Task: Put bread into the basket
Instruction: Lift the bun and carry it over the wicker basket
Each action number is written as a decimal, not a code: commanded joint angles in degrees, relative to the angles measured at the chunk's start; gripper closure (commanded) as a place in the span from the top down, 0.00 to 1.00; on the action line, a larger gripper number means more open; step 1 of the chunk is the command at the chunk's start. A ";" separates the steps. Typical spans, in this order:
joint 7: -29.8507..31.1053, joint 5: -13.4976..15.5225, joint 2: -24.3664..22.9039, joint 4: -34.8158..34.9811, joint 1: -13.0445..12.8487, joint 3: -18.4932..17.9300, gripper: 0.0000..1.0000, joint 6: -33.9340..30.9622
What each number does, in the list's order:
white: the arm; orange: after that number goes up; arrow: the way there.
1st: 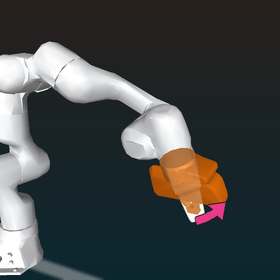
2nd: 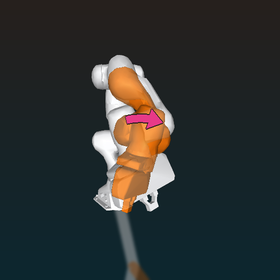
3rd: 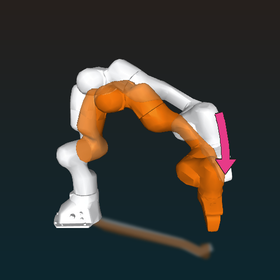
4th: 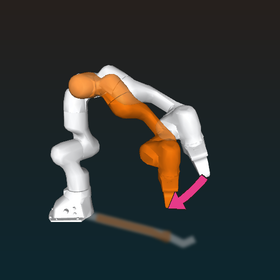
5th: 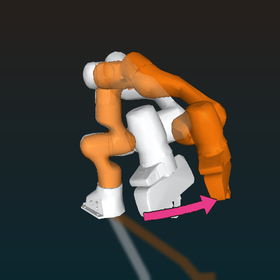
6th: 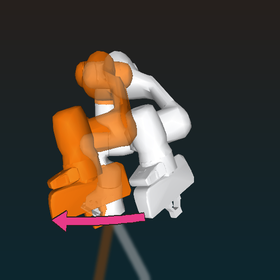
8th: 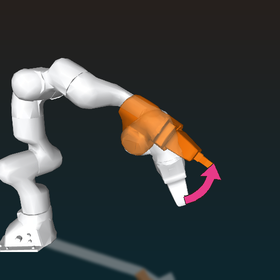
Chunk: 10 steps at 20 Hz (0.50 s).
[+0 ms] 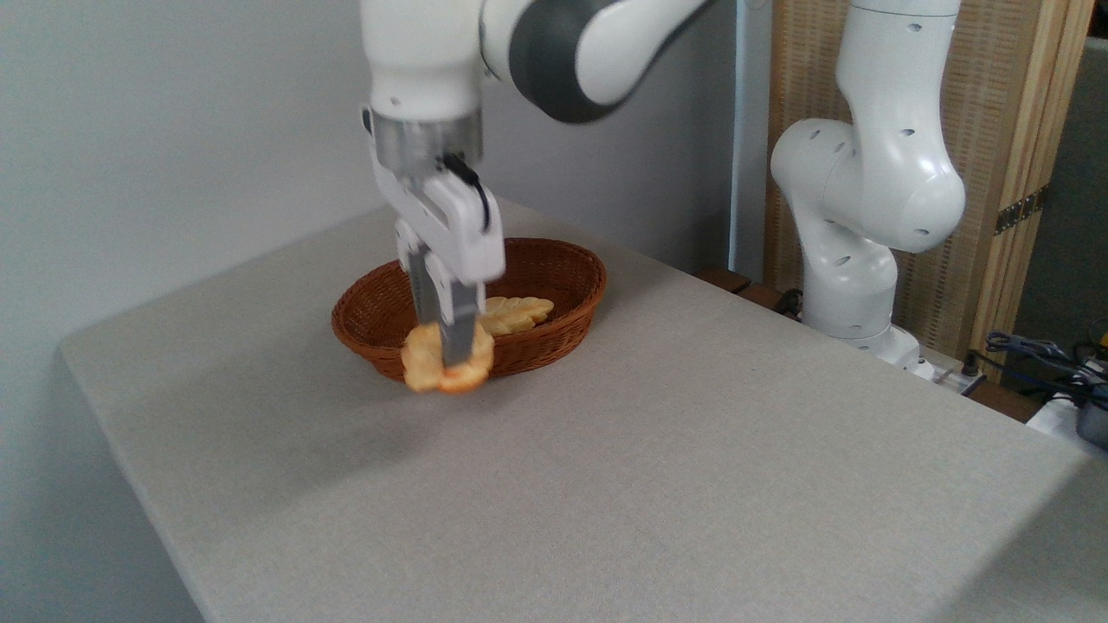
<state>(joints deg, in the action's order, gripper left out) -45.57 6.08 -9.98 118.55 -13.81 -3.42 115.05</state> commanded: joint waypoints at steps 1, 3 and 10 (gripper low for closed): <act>7.32 2.44 0.13 -2.18 -4.98 2.63 0.46 -1.94; 12.24 3.93 0.31 -2.18 -8.49 4.03 0.48 -1.94; 18.41 4.11 2.85 -2.09 -19.23 4.48 0.90 -1.85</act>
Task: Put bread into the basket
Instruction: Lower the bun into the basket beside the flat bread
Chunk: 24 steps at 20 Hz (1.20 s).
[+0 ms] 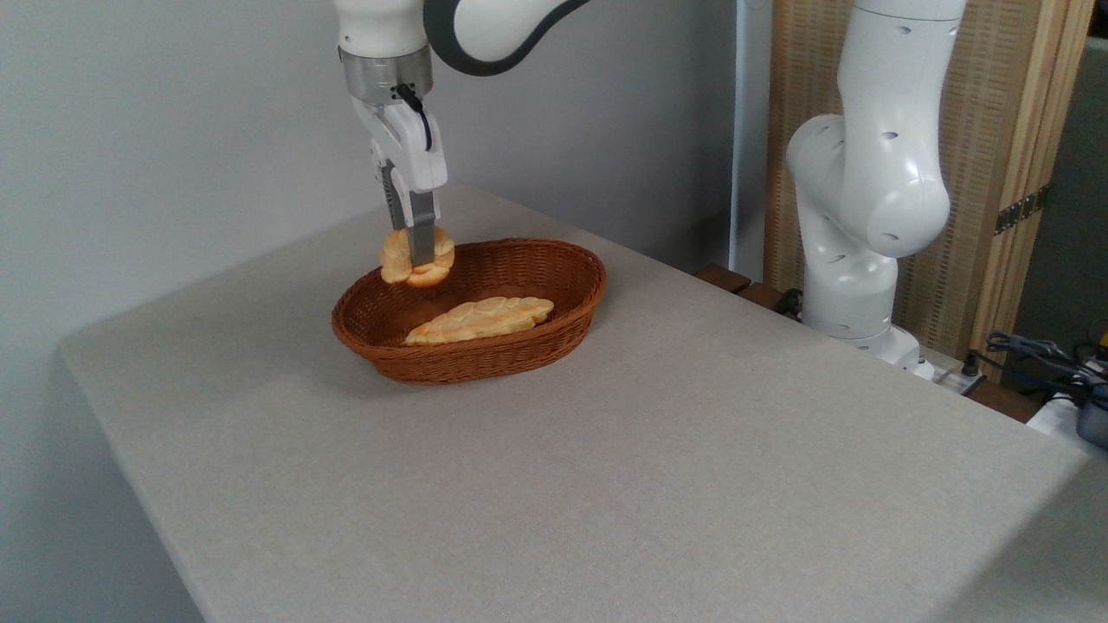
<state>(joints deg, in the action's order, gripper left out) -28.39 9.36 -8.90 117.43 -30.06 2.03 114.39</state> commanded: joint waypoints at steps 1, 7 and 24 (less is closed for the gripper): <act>1.23 0.74 2.21 -0.89 -3.33 -0.97 0.99 -1.19; 1.15 0.83 3.80 -0.63 -5.01 -0.89 1.00 -1.28; 1.85 0.31 2.31 -3.69 -1.94 -3.95 1.00 -1.54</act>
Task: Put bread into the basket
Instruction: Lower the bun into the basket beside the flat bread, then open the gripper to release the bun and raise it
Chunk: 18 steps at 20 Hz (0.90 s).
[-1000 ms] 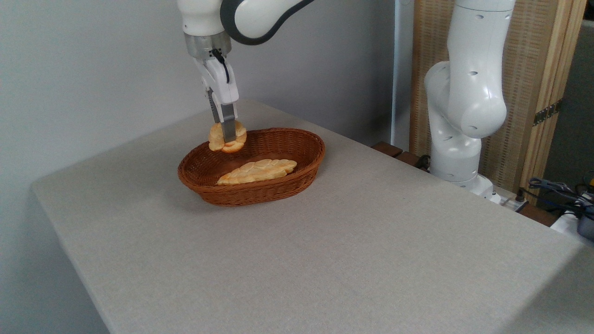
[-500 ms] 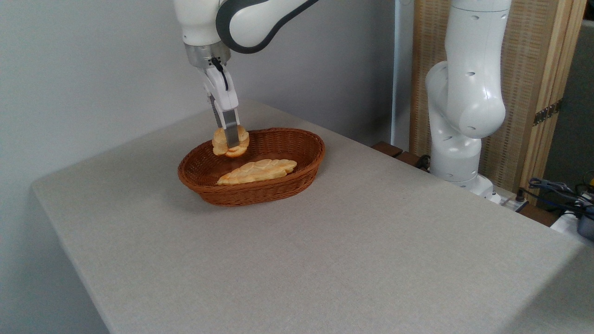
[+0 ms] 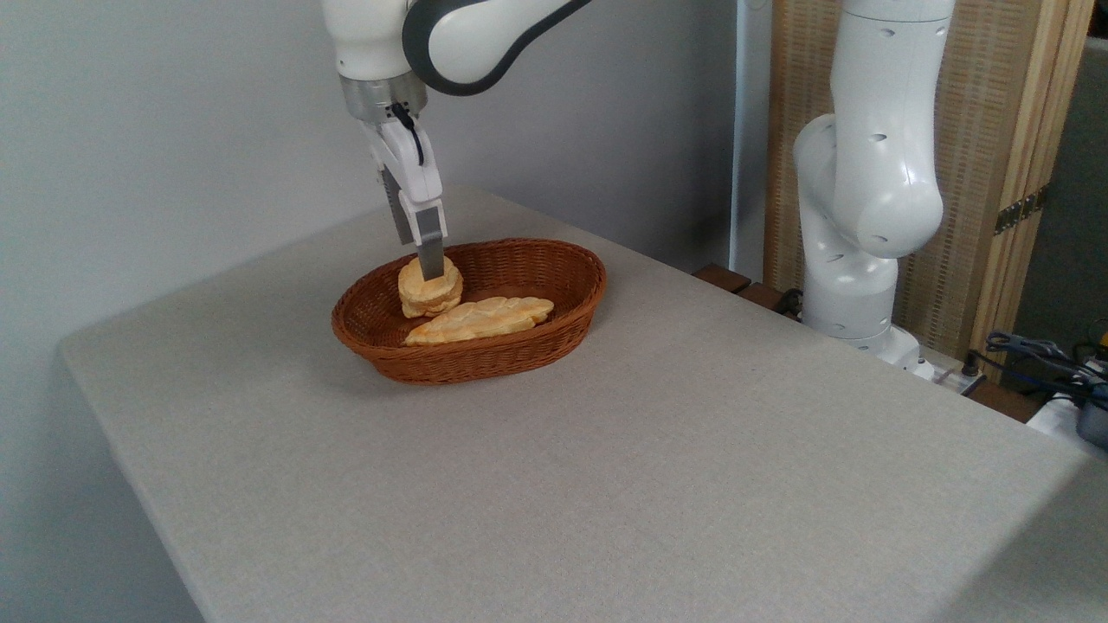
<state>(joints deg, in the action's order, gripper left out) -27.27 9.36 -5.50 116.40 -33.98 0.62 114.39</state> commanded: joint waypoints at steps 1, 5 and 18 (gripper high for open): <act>0.72 0.22 -1.27 -3.63 2.77 -3.52 1.00 -2.49; 0.11 -4.78 -1.89 -7.67 4.80 -8.17 1.00 -7.94; -13.08 -10.15 -1.97 -10.85 4.80 -21.89 1.00 -10.76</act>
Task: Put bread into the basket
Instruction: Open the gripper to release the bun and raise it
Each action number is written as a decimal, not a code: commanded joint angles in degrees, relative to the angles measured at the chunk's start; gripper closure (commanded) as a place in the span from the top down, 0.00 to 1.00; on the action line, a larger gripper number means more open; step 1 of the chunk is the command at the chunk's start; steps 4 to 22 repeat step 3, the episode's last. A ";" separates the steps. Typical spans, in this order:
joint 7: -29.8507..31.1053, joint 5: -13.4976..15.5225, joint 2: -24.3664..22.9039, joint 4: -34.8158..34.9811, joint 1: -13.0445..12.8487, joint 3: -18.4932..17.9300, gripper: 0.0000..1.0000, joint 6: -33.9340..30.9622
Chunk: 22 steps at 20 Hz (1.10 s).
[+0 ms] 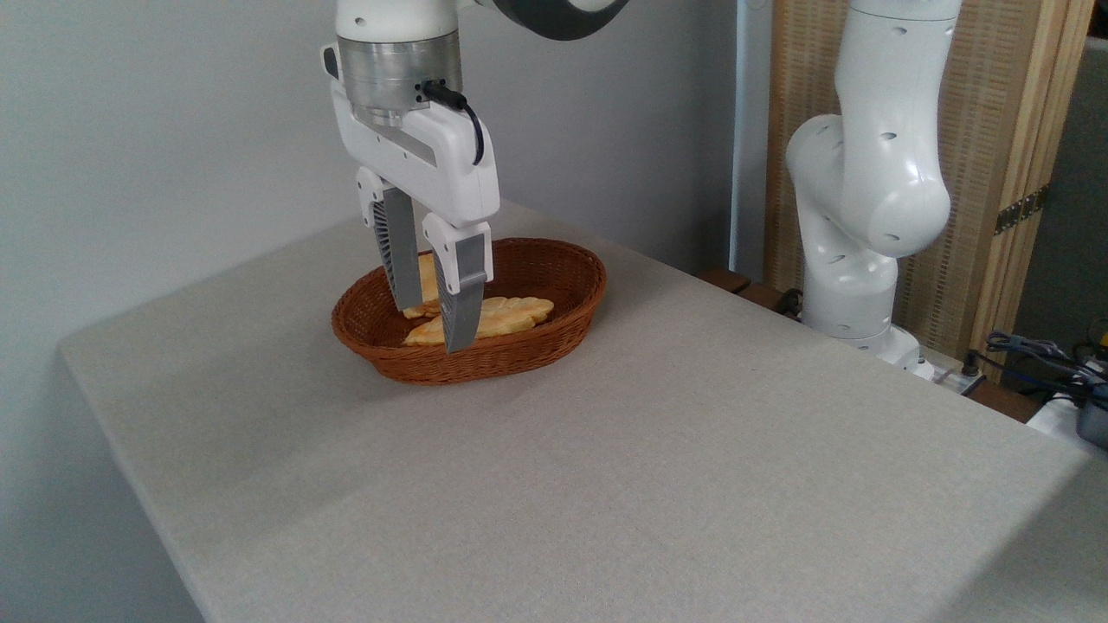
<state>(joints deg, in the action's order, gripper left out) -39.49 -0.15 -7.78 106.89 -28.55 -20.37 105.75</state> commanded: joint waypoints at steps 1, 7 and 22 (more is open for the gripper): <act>-0.94 -0.64 0.23 -1.33 -0.63 -0.98 1.00 -3.08; -0.77 -0.03 0.05 -1.42 -0.55 -1.07 1.00 -3.09; -0.77 -0.03 0.05 -1.42 -0.55 -1.07 1.00 -3.09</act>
